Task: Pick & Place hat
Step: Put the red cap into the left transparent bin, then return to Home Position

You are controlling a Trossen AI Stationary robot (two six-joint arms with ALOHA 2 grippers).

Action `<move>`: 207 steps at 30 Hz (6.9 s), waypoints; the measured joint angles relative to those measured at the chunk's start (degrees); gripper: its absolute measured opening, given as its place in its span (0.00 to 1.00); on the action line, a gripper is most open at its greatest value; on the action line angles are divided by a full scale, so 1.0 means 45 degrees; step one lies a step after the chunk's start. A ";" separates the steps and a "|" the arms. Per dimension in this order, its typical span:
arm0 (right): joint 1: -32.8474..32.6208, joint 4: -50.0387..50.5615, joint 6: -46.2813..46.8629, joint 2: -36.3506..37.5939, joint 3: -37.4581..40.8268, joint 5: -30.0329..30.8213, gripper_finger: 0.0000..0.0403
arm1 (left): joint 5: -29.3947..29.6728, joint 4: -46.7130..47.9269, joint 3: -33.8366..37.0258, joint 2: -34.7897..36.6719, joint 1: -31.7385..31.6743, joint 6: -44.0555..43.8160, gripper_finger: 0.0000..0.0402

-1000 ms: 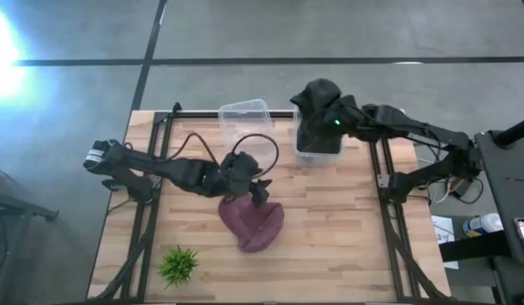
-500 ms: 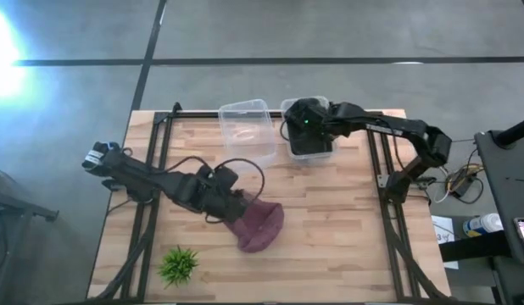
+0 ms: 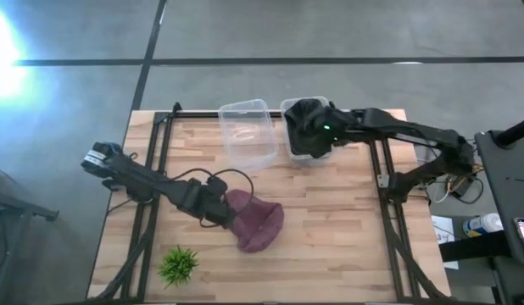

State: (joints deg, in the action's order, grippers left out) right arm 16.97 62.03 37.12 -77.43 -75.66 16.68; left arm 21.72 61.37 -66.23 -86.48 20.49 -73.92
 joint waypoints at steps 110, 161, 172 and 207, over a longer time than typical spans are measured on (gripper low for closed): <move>-0.7267 -0.5551 0.5514 0.4682 0.3152 0.4350 0.46 | 0.2981 -0.7442 0.0083 0.6377 -0.4386 0.6685 0.01; -0.7271 -0.5128 -0.2611 0.7412 0.3078 0.2592 0.46 | -0.0567 -0.3414 -0.0938 0.8924 -0.6870 0.6635 0.42; -0.7102 -0.5214 -0.3229 0.9809 0.4661 -0.2119 0.46 | -0.4891 -1.2380 0.4553 1.0283 -0.6255 0.9710 0.42; -0.7102 -0.7464 -0.2484 1.6402 1.4649 -0.2044 0.46 | -0.7816 -2.6448 1.4599 1.2766 -0.6279 0.8851 0.42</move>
State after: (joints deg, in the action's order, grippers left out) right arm -14.98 28.44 25.94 -3.62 -9.74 7.49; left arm -13.45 -57.65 -0.54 -29.04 -7.77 -34.09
